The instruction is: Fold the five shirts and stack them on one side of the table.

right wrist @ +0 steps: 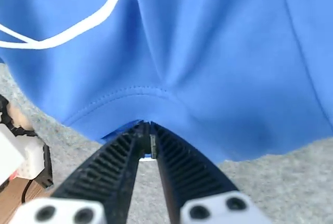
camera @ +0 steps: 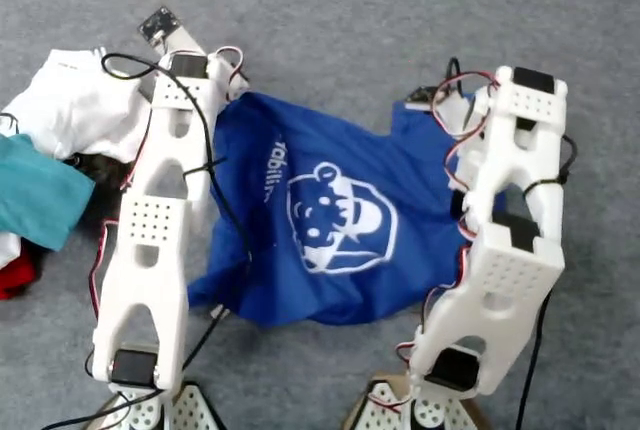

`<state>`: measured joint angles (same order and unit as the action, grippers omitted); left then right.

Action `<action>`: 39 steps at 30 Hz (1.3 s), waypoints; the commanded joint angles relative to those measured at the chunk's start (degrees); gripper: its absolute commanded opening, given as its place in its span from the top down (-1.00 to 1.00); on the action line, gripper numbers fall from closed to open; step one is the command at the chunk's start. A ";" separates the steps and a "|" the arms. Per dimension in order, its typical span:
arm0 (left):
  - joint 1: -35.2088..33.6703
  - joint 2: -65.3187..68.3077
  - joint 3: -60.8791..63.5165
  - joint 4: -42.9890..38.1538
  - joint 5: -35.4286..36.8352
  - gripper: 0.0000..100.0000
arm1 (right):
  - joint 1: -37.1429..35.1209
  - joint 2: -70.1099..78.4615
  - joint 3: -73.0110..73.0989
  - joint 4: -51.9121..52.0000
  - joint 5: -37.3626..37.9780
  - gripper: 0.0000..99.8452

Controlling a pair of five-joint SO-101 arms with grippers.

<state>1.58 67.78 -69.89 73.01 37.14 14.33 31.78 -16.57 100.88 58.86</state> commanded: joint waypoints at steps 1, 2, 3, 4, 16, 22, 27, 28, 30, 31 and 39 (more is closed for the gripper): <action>-0.09 -0.57 -0.53 -0.70 1.67 0.77 | 1.45 -3.21 -3.56 1.23 0.79 1.00; -0.26 -0.57 -0.53 -0.70 1.67 0.83 | 1.63 -3.21 -4.53 1.23 0.79 1.00; -0.44 -0.57 -0.53 -0.62 1.32 0.89 | 1.71 -3.21 -5.58 1.23 0.79 1.00; -0.53 -0.66 -0.70 -0.09 0.62 0.95 | 2.15 -3.21 -6.90 1.23 0.70 1.00; 2.20 -6.02 -25.85 14.95 -10.64 0.96 | 1.54 7.16 -24.92 -19.96 -22.51 0.91; 5.01 -3.30 -25.49 18.64 -22.86 0.96 | -3.03 21.32 -39.60 -14.33 -27.96 0.50; 5.54 1.36 -25.58 20.04 -25.93 0.96 | -4.35 33.71 -54.64 -12.40 -29.98 0.69; 5.54 1.89 -25.58 20.84 -25.93 0.96 | -4.18 36.18 -57.27 -13.27 -30.15 0.72; 5.54 2.51 -25.58 22.24 -26.73 0.96 | -3.47 40.48 -62.73 -14.24 -30.07 0.77; 5.54 2.59 -25.58 22.95 -27.08 0.96 | -2.95 41.71 -65.71 -13.98 -30.07 0.77; 5.45 3.03 -25.58 25.32 -27.43 0.96 | -1.89 43.30 -78.55 -15.82 -25.93 0.77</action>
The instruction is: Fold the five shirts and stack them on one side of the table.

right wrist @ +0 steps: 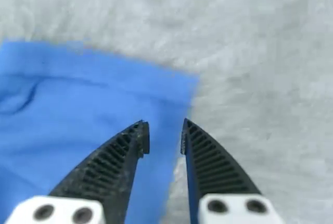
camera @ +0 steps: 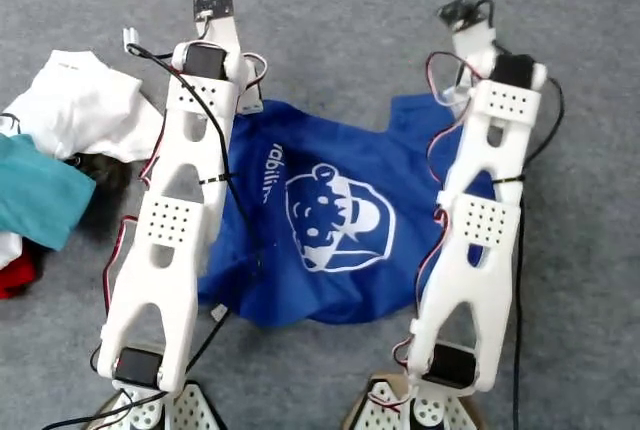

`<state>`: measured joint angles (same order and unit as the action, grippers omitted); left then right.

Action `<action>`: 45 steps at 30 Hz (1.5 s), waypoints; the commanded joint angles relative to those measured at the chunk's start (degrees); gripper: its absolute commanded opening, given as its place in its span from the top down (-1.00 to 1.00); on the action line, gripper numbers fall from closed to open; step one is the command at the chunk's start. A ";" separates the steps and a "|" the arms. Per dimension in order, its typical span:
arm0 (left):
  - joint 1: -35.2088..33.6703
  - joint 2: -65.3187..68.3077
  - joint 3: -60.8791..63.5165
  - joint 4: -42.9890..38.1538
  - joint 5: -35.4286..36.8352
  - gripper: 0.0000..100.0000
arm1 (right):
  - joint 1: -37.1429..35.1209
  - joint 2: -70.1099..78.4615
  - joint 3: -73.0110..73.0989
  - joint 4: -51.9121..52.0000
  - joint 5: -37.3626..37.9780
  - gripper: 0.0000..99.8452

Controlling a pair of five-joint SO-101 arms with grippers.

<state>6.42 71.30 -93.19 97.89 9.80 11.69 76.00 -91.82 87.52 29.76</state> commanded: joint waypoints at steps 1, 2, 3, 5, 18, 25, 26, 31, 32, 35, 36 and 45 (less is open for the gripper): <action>0.44 -0.48 -2.29 0.44 0.00 0.96 | 1.10 -0.75 -2.86 -4.22 4.13 0.77; 0.44 -0.48 -2.29 0.44 0.00 0.96 | 1.36 -0.66 -2.42 -5.89 4.22 0.77; 0.44 -0.48 -2.29 0.44 0.00 0.96 | 1.98 -0.66 -1.80 -7.12 3.87 0.77; 0.53 -0.40 -2.29 0.44 0.00 0.96 | 2.42 -0.57 -0.13 -10.20 3.78 0.77; 0.18 -0.31 -1.76 0.44 0.00 0.96 | 2.15 -0.57 16.57 -23.82 11.25 0.77; 0.62 -0.31 -1.76 0.35 0.00 0.96 | 0.22 -0.57 21.67 -27.60 17.23 0.77; 0.62 -0.31 -1.76 0.35 0.00 0.96 | -0.31 -0.57 22.20 -27.60 18.73 0.77; 0.18 -0.31 -1.67 0.35 0.00 0.96 | -2.07 -0.57 23.87 -25.23 24.35 0.79; 0.18 -0.31 -1.67 0.35 0.00 0.96 | -2.07 -0.57 23.87 -24.97 24.79 0.84; 0.18 -0.31 -1.67 0.35 0.00 0.96 | -1.89 -0.57 23.60 -24.88 24.88 0.99; 0.18 -0.31 -1.67 0.35 0.00 0.96 | -1.80 -0.66 23.52 -24.88 24.79 0.97; 0.09 -1.10 -2.37 0.35 -0.26 0.96 | -0.92 -5.58 12.18 -13.80 24.70 1.00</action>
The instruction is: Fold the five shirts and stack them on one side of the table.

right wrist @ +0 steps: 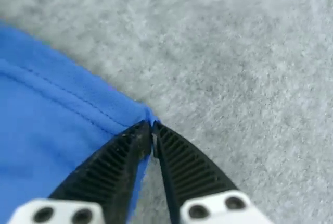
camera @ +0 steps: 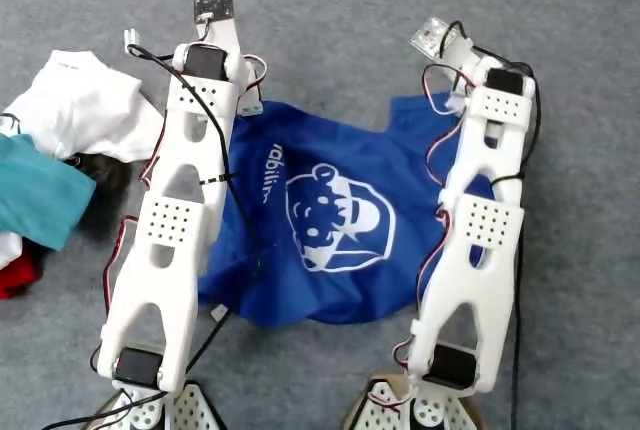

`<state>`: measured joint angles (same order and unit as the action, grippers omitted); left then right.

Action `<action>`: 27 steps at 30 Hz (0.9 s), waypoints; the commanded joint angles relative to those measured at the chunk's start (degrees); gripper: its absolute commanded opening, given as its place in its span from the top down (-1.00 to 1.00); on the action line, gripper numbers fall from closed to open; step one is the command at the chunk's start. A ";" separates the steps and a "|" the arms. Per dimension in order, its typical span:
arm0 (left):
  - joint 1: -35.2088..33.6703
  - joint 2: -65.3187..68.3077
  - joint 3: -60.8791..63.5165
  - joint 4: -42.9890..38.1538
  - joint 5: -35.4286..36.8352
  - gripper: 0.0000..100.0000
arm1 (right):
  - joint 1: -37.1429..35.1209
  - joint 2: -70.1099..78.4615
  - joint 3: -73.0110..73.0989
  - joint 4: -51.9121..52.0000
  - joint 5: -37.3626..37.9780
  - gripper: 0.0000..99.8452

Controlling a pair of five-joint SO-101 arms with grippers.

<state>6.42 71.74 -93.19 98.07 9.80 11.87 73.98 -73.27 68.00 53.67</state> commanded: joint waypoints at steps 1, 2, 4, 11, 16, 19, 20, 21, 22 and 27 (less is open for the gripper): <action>0.09 -1.80 -2.64 0.26 -0.26 0.96 | -0.92 -4.26 -9.27 7.65 0.62 1.00; 0.09 -2.68 -2.64 0.53 -0.26 0.96 | -0.66 -5.05 -12.09 9.23 -0.35 1.00; 0.18 -5.41 -2.73 1.67 -0.26 0.96 | -0.22 -6.20 -18.77 11.60 -3.43 1.00; 0.62 -21.32 -2.73 1.85 -0.44 0.96 | 4.18 -19.30 -22.02 14.95 -12.75 1.00; 0.62 -34.51 -2.73 1.85 -0.53 0.96 | 8.75 -31.69 -22.20 13.71 -21.63 1.00; 0.44 -42.86 -2.73 1.85 -0.62 0.96 | 11.30 -39.78 -22.20 13.71 -25.23 1.00; 0.44 -45.58 -2.73 1.85 -1.49 0.96 | 12.09 -42.68 -22.20 13.71 -26.29 1.00; 0.62 -48.48 -2.73 1.85 -2.81 0.96 | 12.79 -45.41 -22.20 13.45 -27.43 1.00; 0.62 -51.47 -2.73 1.85 -3.87 0.96 | 13.49 -48.13 -22.20 12.57 -28.66 1.00; 0.70 -65.01 -2.64 1.85 -7.30 0.96 | 16.92 -60.00 -22.02 5.63 -32.26 1.00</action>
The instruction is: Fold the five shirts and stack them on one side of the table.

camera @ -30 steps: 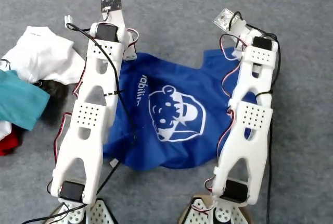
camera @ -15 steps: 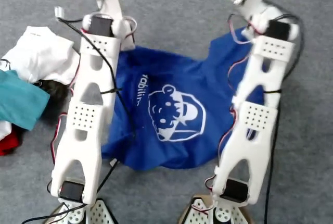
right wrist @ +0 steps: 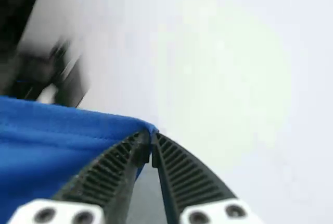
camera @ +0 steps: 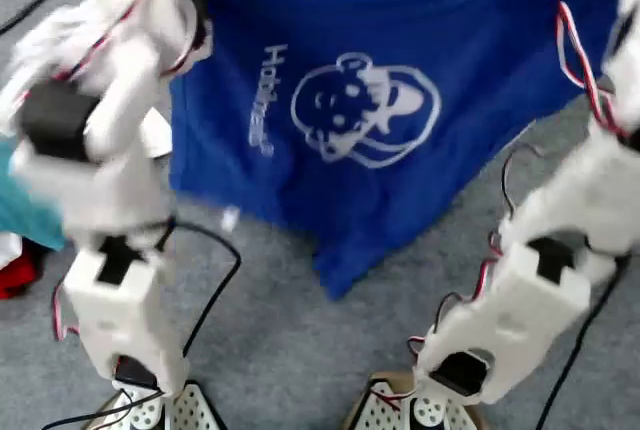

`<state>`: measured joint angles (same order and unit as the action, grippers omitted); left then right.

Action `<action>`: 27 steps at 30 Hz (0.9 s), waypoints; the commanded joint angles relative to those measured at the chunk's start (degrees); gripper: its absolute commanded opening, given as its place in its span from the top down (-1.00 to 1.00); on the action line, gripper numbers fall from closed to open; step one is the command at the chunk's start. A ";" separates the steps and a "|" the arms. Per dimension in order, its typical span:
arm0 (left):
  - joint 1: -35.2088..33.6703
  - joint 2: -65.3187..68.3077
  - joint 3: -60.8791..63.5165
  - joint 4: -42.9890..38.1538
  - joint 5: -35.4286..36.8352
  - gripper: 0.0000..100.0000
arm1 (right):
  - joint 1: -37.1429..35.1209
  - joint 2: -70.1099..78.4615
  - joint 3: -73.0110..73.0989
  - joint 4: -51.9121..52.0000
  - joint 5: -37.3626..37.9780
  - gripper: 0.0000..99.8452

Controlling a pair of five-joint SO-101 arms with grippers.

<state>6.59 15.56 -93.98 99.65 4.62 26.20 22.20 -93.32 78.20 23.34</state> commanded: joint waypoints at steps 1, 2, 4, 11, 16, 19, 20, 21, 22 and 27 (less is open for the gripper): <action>0.44 -11.12 -1.85 0.26 -3.08 0.96 | 2.95 -10.33 -1.98 -5.89 -2.29 1.00; 0.35 -13.32 -1.85 0.26 -3.96 0.96 | 3.21 -12.26 -1.98 -7.03 -2.55 1.00; 0.00 -16.75 -1.76 0.26 -5.36 0.96 | 3.47 -15.69 -1.98 -8.79 -2.55 1.00; -0.09 -27.91 4.13 0.26 -8.70 0.96 | 3.47 -26.51 -1.89 -14.33 -2.02 1.00; 0.35 -38.73 16.26 1.23 -8.70 0.96 | 4.79 -33.36 -1.89 -17.41 0.70 1.00; 0.53 -47.25 26.29 1.23 -8.62 0.96 | 4.70 -36.00 -1.89 -17.67 1.67 1.00; 0.53 -50.07 29.98 1.14 -8.62 0.96 | 4.70 -36.62 -1.89 -17.49 2.11 1.00; 0.53 -52.70 33.49 1.14 -8.62 0.96 | 4.70 -36.88 -1.89 -17.41 2.29 1.00; 0.53 -55.25 37.19 1.14 -8.62 0.96 | 4.70 -36.88 -1.89 -17.05 2.29 1.00; 0.53 -61.32 56.35 0.79 -8.62 0.96 | 4.44 -35.65 3.91 -13.71 2.29 1.00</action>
<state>6.42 -44.84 -49.23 100.18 -3.82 29.89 -14.55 -94.02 63.16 25.01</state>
